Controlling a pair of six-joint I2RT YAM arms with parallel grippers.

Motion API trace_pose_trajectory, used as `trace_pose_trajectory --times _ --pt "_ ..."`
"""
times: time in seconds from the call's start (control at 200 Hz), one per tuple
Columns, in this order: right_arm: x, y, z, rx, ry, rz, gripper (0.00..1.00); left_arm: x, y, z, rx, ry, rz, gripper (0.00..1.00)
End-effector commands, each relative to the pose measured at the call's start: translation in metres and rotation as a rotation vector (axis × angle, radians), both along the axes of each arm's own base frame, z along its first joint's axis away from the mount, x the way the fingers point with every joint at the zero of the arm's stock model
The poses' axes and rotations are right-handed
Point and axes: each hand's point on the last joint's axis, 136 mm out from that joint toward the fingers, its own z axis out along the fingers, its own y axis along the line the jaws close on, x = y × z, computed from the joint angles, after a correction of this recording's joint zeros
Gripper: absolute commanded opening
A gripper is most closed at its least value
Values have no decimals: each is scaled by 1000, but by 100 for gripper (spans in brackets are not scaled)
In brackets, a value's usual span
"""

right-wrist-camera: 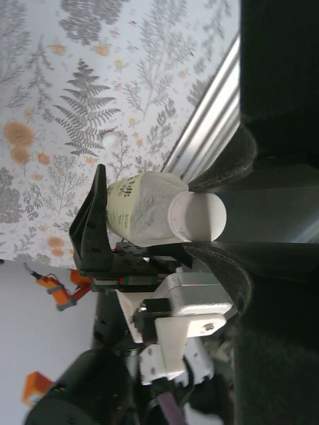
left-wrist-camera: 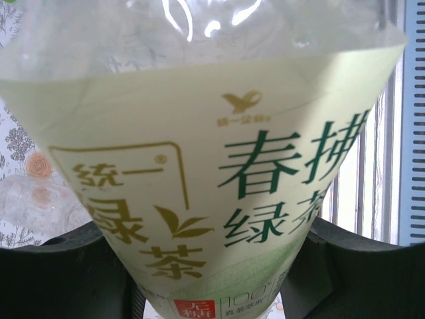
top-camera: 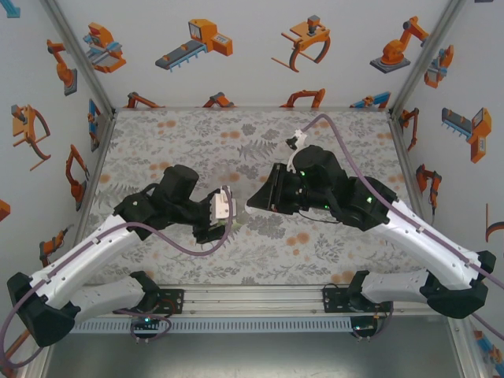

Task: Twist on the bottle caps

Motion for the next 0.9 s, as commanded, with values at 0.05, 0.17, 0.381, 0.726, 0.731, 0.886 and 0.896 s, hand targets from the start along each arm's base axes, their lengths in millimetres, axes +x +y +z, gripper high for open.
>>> trace_pose_trajectory --times 0.05,0.17,0.381,0.726,0.731,0.886,0.896 --pt "7 -6 -5 31 103 -126 14 -2 -15 28 -110 -64 -67 4" --pt "9 4 17 62 -21 -41 34 -4 -15 28 -106 -57 -81 4" --pt "5 4 68 -11 -413 170 45 -7 -16 27 -105 -43 -99 4" --pt "-47 5 90 -191 -942 712 57 -13 -15 28 -106 -32 -132 2" --pt "-47 5 89 -195 -945 722 57 -13 -15 29 -107 -33 -131 2" --pt "-64 2 70 -299 -1049 957 57 -15 -15 32 -116 -36 -133 2" --pt "-64 2 69 -304 -1053 963 57 -15 -15 32 -115 -35 -132 2"
